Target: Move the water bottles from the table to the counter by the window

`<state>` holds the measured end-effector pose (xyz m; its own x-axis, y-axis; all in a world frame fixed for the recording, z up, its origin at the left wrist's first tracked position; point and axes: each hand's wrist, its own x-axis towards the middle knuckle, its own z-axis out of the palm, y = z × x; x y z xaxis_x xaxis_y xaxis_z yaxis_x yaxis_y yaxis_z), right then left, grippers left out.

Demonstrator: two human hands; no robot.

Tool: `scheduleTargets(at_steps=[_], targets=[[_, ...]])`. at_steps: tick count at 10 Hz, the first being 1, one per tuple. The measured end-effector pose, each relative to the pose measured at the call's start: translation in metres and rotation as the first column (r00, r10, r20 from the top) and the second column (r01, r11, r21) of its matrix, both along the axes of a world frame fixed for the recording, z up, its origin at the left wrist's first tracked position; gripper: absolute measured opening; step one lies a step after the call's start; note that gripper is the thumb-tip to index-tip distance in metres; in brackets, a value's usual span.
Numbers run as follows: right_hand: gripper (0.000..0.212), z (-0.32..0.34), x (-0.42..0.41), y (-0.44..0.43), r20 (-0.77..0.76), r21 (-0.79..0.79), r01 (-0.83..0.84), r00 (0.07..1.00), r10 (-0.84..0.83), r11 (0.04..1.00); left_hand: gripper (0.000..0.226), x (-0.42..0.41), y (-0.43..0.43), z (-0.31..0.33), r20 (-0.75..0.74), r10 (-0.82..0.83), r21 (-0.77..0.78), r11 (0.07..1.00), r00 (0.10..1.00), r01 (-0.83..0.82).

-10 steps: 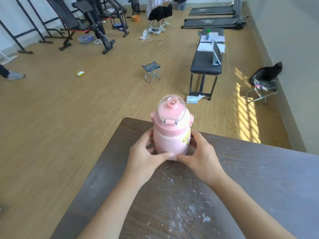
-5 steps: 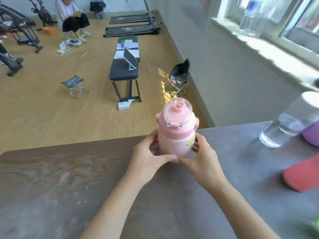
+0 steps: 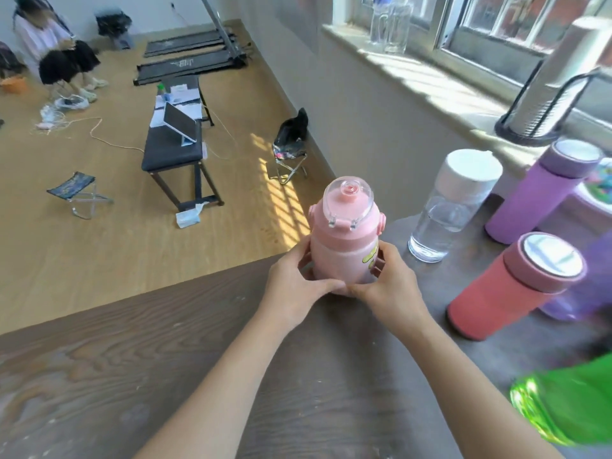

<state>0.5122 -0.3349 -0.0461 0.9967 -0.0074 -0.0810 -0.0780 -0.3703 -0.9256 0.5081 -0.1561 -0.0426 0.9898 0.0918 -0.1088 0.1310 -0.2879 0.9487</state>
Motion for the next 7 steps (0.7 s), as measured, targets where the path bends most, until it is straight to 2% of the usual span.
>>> scheduleTargets(at_steps=[2,5,6,7], targets=[[0.091,-0.012,0.007,-0.013,-0.033,0.063,0.031,0.999,-0.029,0.998,0.084,0.015,-0.013,-0.013,0.013,-0.049,0.031,0.998,0.999,0.048],[0.091,-0.014,0.007,-0.014,-0.029,0.085,0.022,0.999,-0.019,0.996,0.082,0.017,-0.014,-0.020,-0.010,-0.065,-0.008,0.998,0.998,0.065],[0.084,-0.010,0.005,-0.014,-0.045,0.043,0.019,0.999,-0.017,0.999,0.095,0.016,-0.013,-0.018,-0.038,-0.097,-0.040,0.995,0.995,0.096],[0.084,-0.008,-0.008,-0.010,-0.031,0.002,0.061,0.998,-0.061,0.998,0.102,-0.003,-0.010,-0.017,-0.044,-0.058,-0.031,0.998,0.997,0.057]])
